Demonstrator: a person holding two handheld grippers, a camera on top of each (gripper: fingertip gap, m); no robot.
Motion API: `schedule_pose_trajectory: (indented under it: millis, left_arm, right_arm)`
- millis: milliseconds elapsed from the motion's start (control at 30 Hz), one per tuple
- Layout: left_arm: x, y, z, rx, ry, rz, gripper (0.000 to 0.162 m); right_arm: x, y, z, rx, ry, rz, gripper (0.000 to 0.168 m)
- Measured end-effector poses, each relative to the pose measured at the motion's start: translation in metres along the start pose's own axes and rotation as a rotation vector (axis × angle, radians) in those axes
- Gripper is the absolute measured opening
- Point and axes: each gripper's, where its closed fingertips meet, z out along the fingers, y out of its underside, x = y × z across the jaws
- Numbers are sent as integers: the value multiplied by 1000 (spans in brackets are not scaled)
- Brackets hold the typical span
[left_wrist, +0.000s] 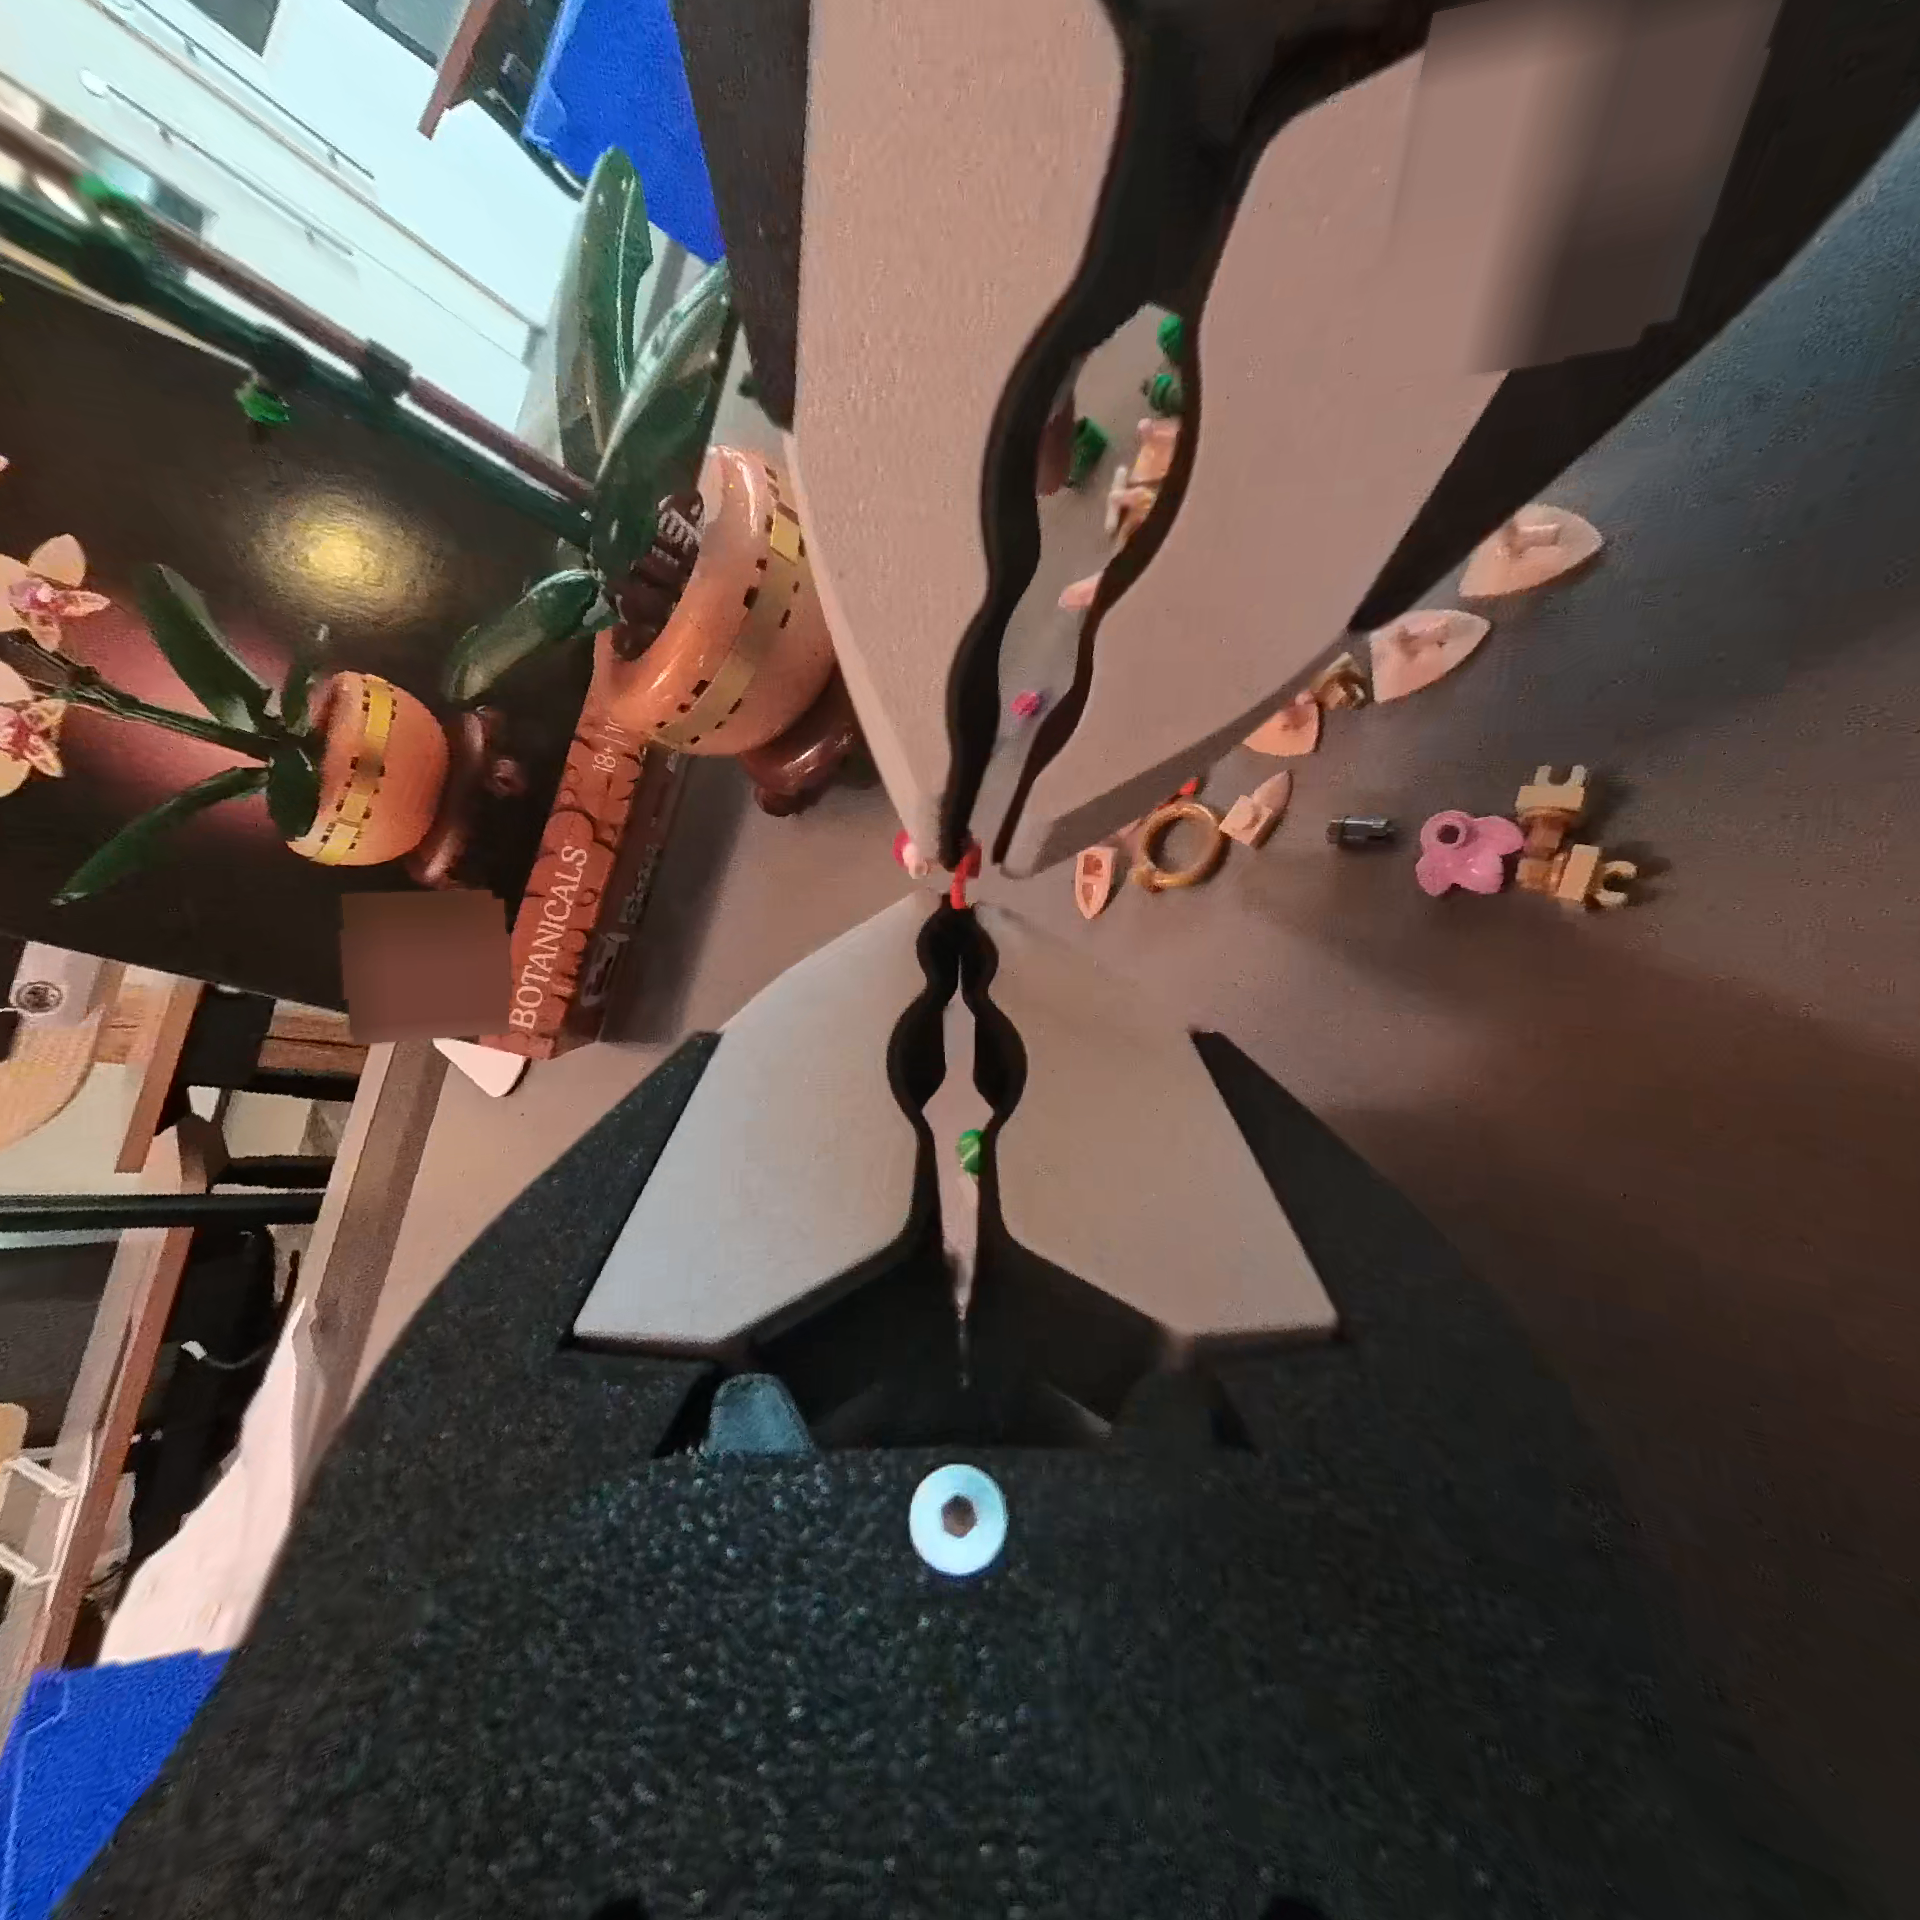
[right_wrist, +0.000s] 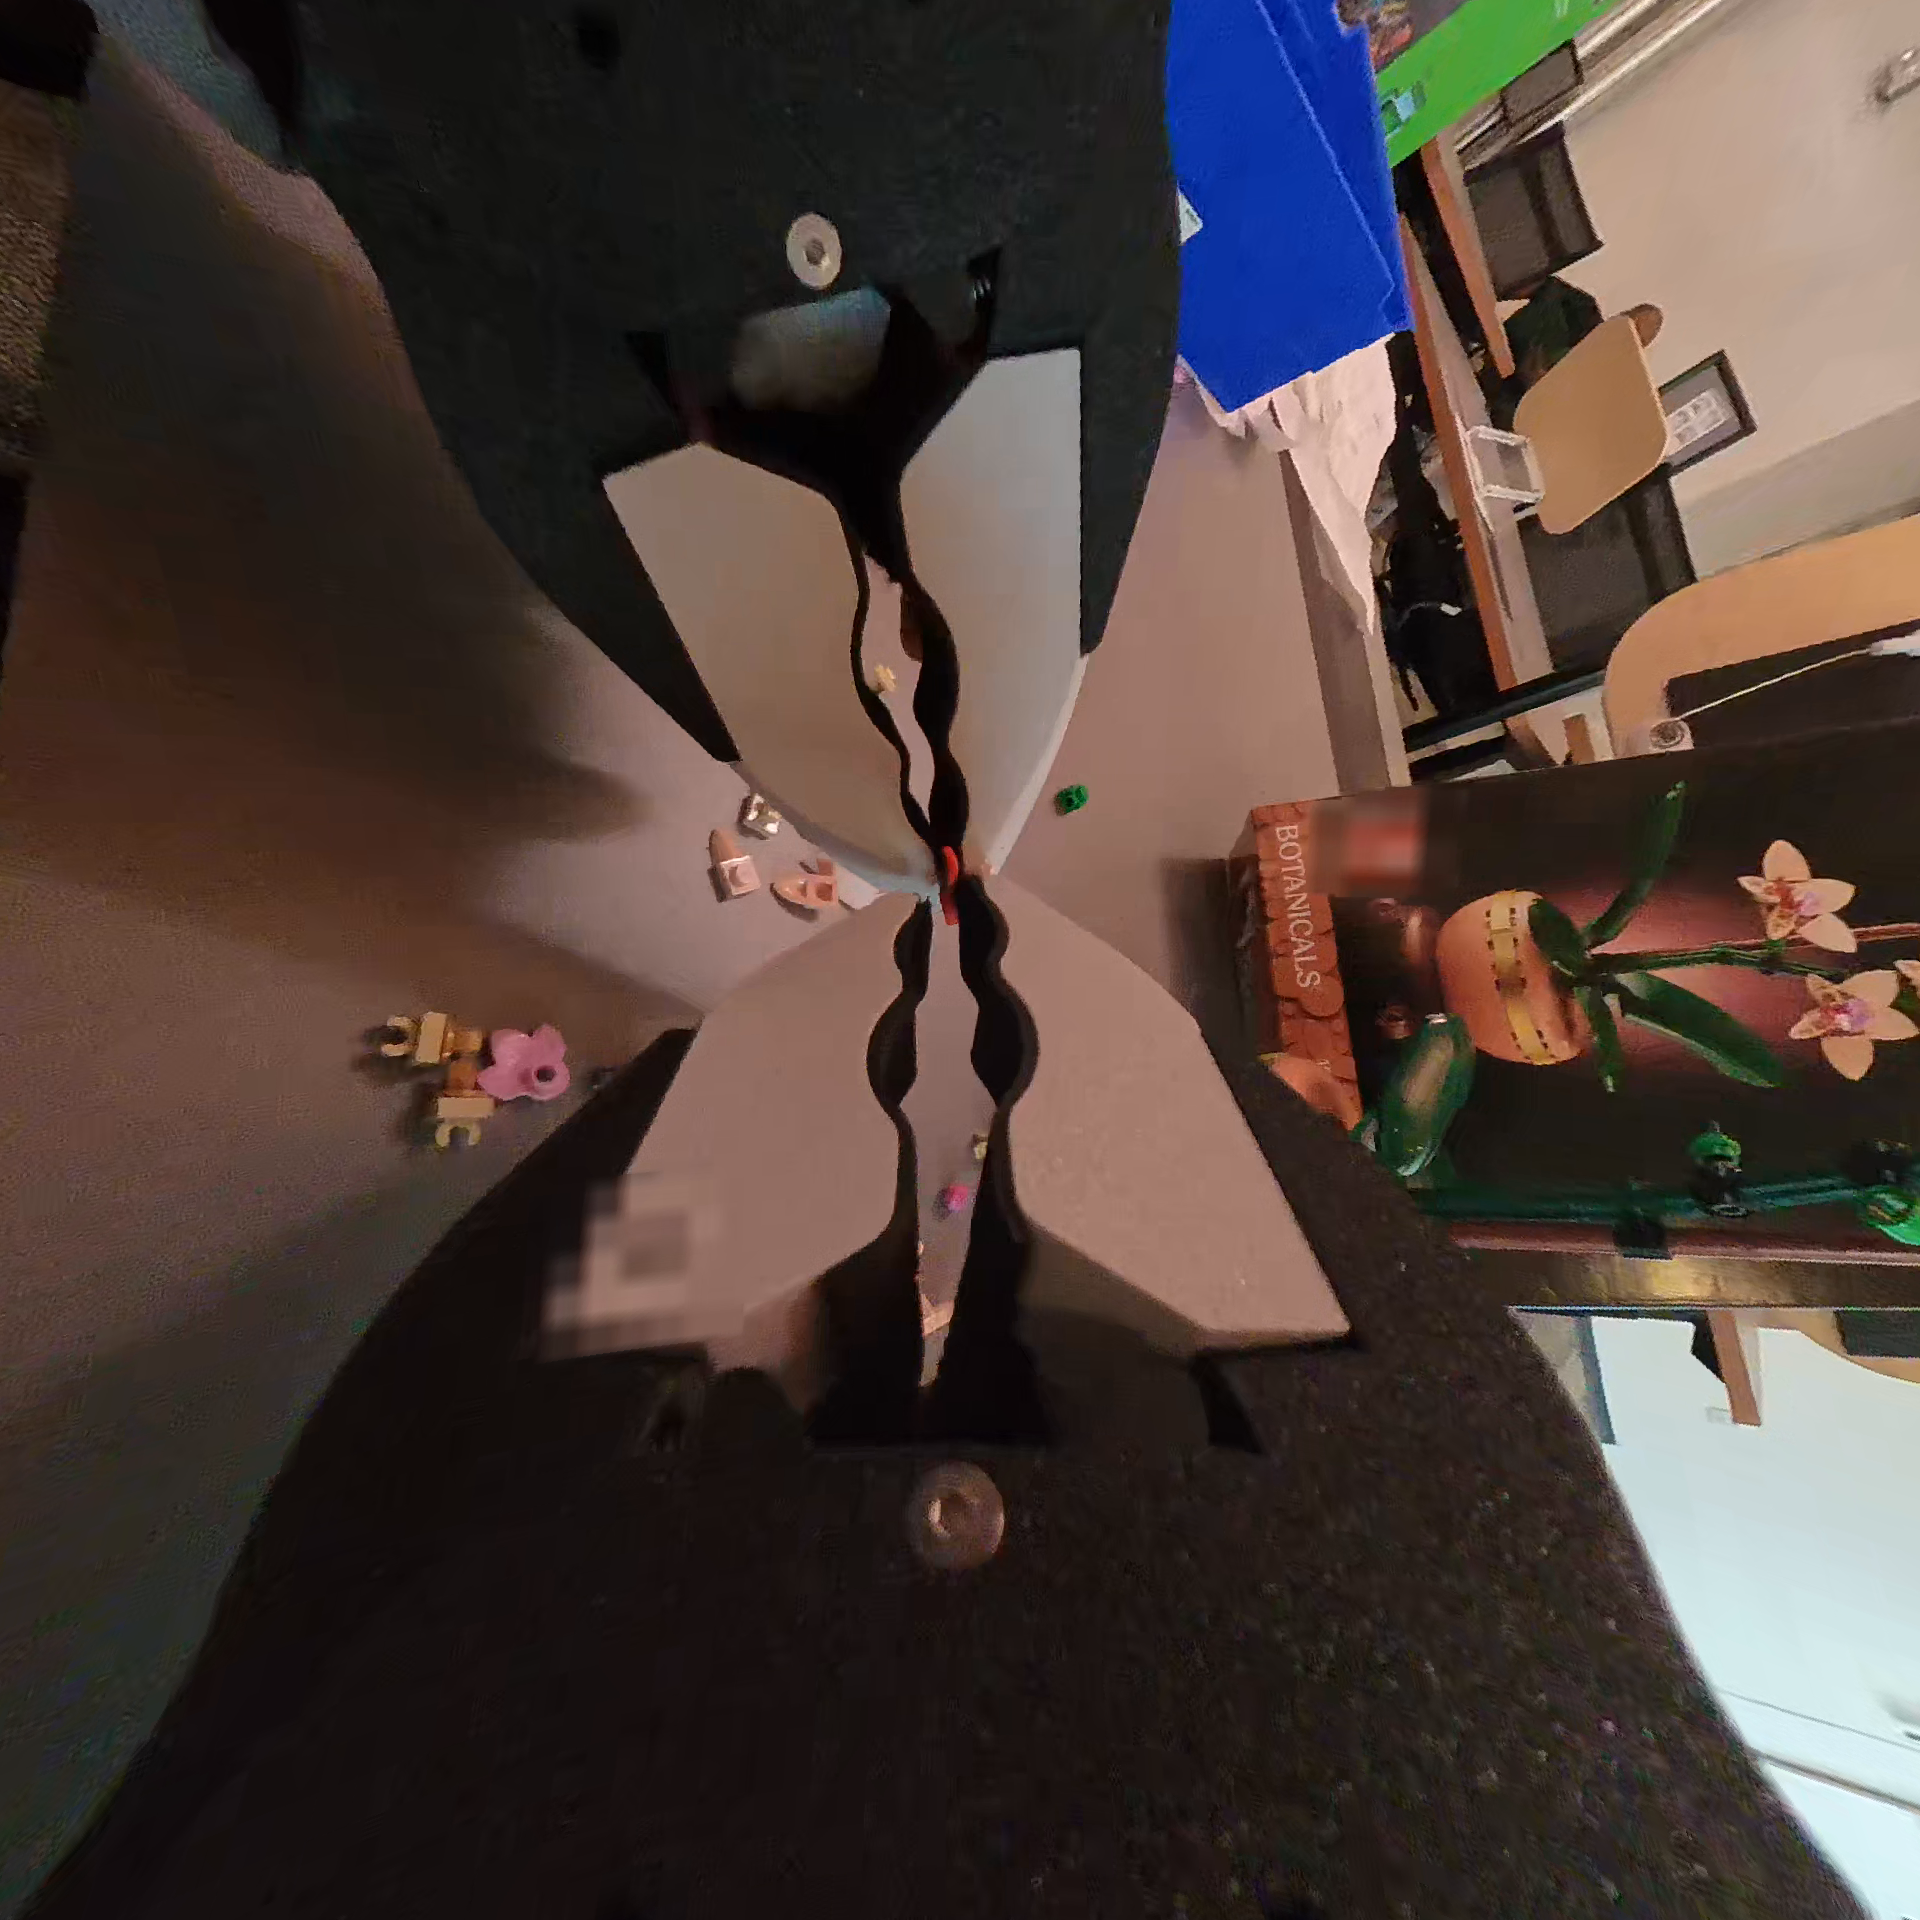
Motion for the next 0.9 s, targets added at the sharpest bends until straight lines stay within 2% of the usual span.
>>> schedule_pose_trajectory:
  millis: [133, 267, 367, 467, 533, 633, 667, 733, 767, 900]
  left_arm:
    - [9, 2, -2, -33, 35, -9, 0]
    - [15, 1, -4, 23, 108, -260, 0]
    - [12, 1, -6, 54, 76, -265, 0]
    - [14, 2, -9, 59, 75, -190, 0]
    - [16, 6, -11, 48, 80, -119, 0]
    - [23, 10, -14, 31, 121, -29, 0]
    - [24, 10, -15, 30, 129, 7, 0]
    - [26, 9, -17, 13, 126, 86, 0]
    - [26, 8, -17, 10, 122, 123, 0]
    - [31, 1, -19, 20, 138, 174, 0]
  right_arm:
    - [-9, -4, 1, -13, -24, -34, 1]
    - [-15, -9, 2, -4, -46, 16, 0]
    - [-12, -12, 2, 23, -26, 10, 0]
    - [-12, -14, 0, 46, -16, 26, 3]
    - [-7, -15, -7, 99, -48, 136, 6]
    - [-10, -13, -13, 132, -266, 403, 24]
    - [-9, -12, -13, 133, -317, 476, 26]
    - [-7, -16, -14, 165, -388, 573, 20]
    - [-6, -17, -13, 165, -399, 600, 16]
    - [-22, -17, -6, 119, -436, 551, 18]
